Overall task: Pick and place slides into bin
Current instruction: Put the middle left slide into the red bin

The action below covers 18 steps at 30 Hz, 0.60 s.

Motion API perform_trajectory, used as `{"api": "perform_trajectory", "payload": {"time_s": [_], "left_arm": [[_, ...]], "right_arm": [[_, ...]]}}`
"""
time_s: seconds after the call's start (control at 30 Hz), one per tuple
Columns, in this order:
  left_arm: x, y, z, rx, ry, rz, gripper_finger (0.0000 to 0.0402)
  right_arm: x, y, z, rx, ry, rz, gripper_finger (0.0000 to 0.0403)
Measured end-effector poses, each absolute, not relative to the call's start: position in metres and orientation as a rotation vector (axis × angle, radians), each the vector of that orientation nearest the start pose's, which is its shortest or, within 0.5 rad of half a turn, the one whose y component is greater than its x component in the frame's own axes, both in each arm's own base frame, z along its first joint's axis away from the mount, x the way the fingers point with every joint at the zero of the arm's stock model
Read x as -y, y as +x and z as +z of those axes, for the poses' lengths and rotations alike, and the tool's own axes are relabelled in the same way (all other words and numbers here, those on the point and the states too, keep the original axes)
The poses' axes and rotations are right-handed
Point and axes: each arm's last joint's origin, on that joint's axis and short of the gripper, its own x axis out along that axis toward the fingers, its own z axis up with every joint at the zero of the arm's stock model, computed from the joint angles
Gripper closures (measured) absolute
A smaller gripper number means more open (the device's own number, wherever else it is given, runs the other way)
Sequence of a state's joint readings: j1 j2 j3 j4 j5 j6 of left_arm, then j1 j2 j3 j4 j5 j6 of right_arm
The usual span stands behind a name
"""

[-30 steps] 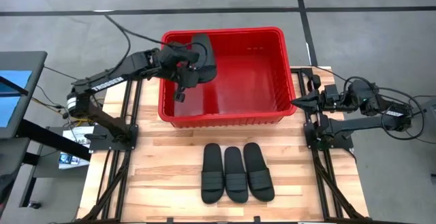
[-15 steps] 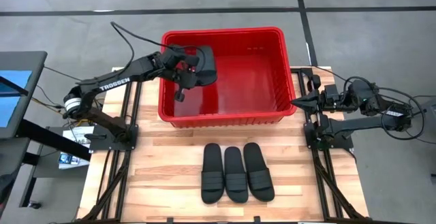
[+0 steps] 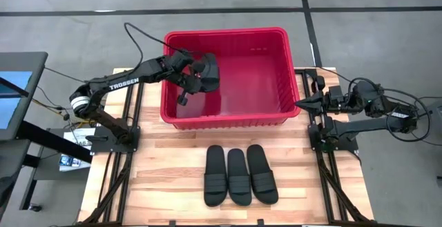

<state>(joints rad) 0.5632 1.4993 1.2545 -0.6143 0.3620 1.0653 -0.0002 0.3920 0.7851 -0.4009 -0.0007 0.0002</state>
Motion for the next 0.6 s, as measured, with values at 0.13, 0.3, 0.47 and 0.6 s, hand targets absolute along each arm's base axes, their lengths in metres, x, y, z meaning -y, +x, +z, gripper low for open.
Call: {"api": "perform_trajectory", "payload": {"time_s": [0.13,0.3,0.47,0.6], "left_arm": [[-0.165,0.279,0.28,-0.805,0.604,-0.245,0.0401],[-0.172,0.288,0.265,-0.828,0.601,-0.258,0.0401],[-0.177,0.292,0.259,-0.827,0.622,-0.257,0.0401],[-0.178,0.292,0.26,-0.815,0.64,-0.256,0.0401]], "right_arm": [[0.0,0.076,0.353,-0.007,0.0,-0.001,0.0403],[0.0,0.076,0.353,-0.007,0.0,0.0,0.0403],[0.0,0.076,0.353,-0.007,0.0,0.0,0.0403],[0.0,0.076,0.353,-0.007,0.0,0.0,0.0403]]}}
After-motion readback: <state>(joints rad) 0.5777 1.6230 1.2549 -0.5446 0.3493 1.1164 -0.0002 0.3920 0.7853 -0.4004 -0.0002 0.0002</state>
